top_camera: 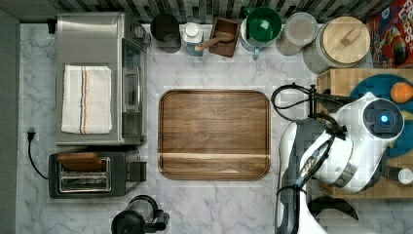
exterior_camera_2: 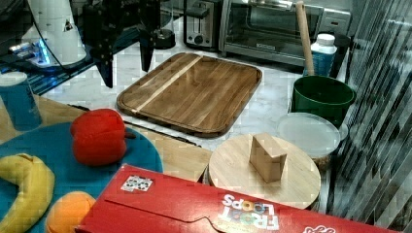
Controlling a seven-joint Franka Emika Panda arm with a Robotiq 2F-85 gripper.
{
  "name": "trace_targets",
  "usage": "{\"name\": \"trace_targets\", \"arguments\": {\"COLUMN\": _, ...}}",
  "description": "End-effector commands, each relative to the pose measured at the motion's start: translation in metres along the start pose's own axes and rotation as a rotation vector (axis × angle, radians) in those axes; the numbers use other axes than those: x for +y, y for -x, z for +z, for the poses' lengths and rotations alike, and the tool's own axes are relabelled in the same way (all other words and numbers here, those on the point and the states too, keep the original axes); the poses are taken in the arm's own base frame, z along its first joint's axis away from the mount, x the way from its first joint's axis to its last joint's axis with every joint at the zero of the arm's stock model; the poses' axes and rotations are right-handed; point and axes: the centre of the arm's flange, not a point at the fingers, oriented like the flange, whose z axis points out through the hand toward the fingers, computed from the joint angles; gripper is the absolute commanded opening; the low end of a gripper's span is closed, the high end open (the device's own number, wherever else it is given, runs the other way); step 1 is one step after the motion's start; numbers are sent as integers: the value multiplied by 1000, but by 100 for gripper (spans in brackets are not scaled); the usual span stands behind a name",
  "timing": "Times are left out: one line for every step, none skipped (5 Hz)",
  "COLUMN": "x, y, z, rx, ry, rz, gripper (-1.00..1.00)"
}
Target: Open the drawer.
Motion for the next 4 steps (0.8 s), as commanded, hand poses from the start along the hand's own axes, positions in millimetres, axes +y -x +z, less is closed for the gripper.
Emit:
{"name": "trace_targets", "arguments": {"x": -21, "y": -4, "z": 34, "rx": 63, "ry": -7, "rz": -106, "gripper": 100}}
{"name": "trace_targets", "arguments": {"x": -14, "y": -1, "z": 49, "rx": 64, "ry": -9, "rz": -118, "gripper": 100}}
{"name": "trace_targets", "arguments": {"x": -13, "y": 4, "z": 65, "rx": 91, "ry": -13, "rz": -103, "gripper": 100}}
{"name": "trace_targets", "arguments": {"x": -20, "y": 7, "z": 82, "rx": 117, "ry": -3, "rz": -87, "gripper": 100}}
